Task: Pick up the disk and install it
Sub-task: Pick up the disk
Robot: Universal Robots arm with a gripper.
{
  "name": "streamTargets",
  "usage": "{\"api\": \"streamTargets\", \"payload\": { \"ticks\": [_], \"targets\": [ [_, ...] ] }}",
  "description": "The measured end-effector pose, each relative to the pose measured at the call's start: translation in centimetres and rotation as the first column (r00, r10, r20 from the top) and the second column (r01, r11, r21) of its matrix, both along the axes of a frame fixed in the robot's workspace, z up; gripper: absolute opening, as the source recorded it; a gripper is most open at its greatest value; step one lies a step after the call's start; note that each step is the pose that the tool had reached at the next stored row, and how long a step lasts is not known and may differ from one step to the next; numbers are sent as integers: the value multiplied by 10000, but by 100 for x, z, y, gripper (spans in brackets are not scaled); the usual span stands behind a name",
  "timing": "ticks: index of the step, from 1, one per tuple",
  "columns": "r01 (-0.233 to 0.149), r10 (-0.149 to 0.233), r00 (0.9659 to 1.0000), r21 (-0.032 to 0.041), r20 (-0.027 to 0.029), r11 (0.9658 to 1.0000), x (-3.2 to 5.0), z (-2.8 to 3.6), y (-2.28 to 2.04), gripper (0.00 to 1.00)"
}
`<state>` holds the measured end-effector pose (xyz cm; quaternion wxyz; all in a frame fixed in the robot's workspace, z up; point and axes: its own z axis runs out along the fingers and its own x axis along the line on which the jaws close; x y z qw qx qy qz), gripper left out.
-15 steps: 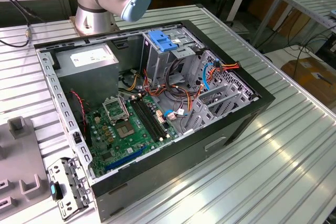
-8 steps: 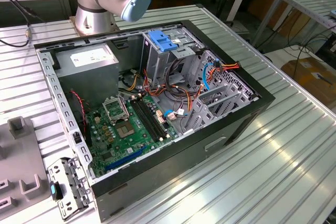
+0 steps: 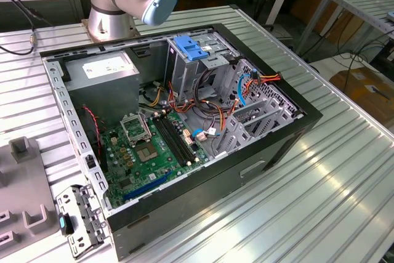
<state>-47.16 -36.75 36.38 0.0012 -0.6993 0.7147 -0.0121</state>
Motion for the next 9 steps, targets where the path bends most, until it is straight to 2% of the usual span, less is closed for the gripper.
{"api": "streamTargets", "payload": {
  "ticks": [9],
  "targets": [
    [0,0,10000,0,0,10000,0,24,0,37]
  ]
}}
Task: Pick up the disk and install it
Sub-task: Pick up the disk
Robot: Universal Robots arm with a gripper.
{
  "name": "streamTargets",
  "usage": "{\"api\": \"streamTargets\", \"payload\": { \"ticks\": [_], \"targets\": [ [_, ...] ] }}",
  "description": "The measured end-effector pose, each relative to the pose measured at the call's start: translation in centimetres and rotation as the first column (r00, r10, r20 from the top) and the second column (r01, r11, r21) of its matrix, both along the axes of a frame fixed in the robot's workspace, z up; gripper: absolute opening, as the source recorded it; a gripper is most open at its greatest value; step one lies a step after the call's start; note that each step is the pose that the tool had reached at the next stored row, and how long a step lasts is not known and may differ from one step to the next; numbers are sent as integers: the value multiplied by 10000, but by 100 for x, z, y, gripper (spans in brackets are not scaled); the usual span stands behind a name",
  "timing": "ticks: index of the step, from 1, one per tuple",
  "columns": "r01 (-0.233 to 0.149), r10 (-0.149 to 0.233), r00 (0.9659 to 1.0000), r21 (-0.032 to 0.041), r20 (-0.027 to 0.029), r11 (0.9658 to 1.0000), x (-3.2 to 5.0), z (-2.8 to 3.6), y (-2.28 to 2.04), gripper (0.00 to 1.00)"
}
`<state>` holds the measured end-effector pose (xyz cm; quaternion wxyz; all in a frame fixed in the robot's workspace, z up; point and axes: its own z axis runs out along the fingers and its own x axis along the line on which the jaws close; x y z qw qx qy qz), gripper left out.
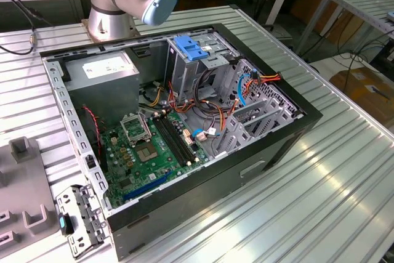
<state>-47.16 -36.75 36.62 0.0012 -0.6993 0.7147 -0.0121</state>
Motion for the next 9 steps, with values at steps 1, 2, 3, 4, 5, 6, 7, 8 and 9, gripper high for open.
{"api": "streamTargets", "payload": {
  "ticks": [1,2,3,4,5,6,7,8,9],
  "targets": [
    [0,0,10000,0,0,10000,0,2,0,37],
    [0,0,10000,0,-1,10000,0,4,0,37],
    [0,0,10000,0,1,10000,0,5,0,37],
    [0,0,10000,0,1,10000,0,7,0,37],
    [0,0,10000,0,0,10000,0,9,0,37],
    [0,0,10000,1,1,10000,0,13,0,37],
    [0,0,10000,0,0,10000,0,17,0,37],
    [0,0,10000,-1,-2,10000,0,20,0,37],
    [0,0,10000,0,0,10000,0,23,0,37]
  ]
}}
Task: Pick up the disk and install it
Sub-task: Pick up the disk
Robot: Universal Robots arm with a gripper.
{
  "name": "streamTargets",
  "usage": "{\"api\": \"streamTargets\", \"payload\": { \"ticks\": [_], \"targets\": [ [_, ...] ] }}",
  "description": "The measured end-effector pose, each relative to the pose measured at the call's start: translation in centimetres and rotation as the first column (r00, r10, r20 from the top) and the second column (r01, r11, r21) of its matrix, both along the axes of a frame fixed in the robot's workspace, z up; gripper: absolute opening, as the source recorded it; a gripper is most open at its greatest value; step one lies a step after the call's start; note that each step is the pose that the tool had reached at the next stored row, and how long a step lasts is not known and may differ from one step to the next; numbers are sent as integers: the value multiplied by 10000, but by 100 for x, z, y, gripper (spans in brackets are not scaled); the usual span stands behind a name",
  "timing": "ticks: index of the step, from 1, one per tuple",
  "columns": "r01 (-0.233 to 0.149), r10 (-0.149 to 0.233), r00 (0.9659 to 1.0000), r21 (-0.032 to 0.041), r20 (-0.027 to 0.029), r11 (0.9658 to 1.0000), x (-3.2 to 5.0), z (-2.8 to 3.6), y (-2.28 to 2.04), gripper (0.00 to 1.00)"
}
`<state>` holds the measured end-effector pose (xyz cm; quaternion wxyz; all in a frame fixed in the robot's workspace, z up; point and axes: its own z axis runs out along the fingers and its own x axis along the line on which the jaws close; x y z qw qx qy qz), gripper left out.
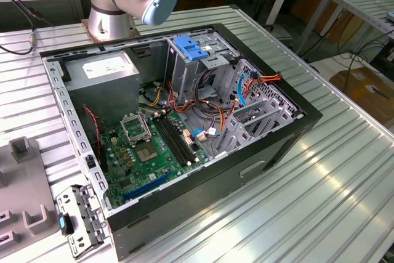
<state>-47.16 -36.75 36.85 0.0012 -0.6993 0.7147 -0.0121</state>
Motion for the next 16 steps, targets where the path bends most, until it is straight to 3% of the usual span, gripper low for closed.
{"api": "streamTargets", "payload": {
  "ticks": [16],
  "targets": [
    [0,0,10000,0,1,10000,0,36,0,37]
  ]
}}
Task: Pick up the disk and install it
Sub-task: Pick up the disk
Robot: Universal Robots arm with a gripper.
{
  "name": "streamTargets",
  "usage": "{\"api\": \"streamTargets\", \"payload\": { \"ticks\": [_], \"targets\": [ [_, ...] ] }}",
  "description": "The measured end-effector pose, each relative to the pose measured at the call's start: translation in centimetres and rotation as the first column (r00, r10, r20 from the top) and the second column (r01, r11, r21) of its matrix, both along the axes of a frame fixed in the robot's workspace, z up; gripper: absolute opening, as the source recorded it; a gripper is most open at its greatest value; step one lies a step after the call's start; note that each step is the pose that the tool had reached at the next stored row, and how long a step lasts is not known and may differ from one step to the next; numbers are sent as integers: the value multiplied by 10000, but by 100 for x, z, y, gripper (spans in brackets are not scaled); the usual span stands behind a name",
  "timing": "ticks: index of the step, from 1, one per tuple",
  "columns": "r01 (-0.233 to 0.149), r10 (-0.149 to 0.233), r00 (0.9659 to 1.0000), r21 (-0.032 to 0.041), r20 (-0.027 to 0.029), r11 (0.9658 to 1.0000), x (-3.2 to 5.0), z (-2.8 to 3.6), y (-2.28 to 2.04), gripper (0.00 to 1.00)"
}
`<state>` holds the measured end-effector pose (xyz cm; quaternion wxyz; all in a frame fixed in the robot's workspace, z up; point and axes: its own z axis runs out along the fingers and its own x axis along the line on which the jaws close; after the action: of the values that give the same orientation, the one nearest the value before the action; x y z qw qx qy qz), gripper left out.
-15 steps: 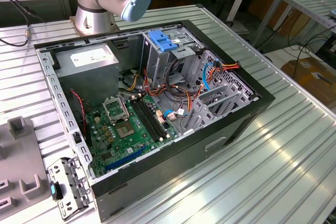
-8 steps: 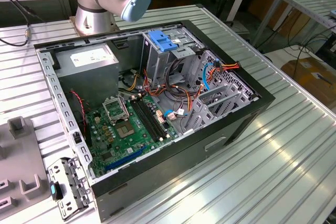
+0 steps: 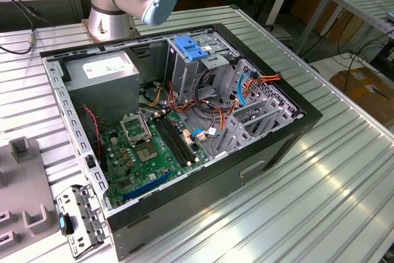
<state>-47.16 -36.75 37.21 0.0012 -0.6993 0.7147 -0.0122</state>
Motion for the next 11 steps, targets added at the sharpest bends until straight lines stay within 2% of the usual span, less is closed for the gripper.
{"api": "streamTargets", "payload": {
  "ticks": [11],
  "targets": [
    [0,0,10000,0,-1,10000,0,41,0,37]
  ]
}}
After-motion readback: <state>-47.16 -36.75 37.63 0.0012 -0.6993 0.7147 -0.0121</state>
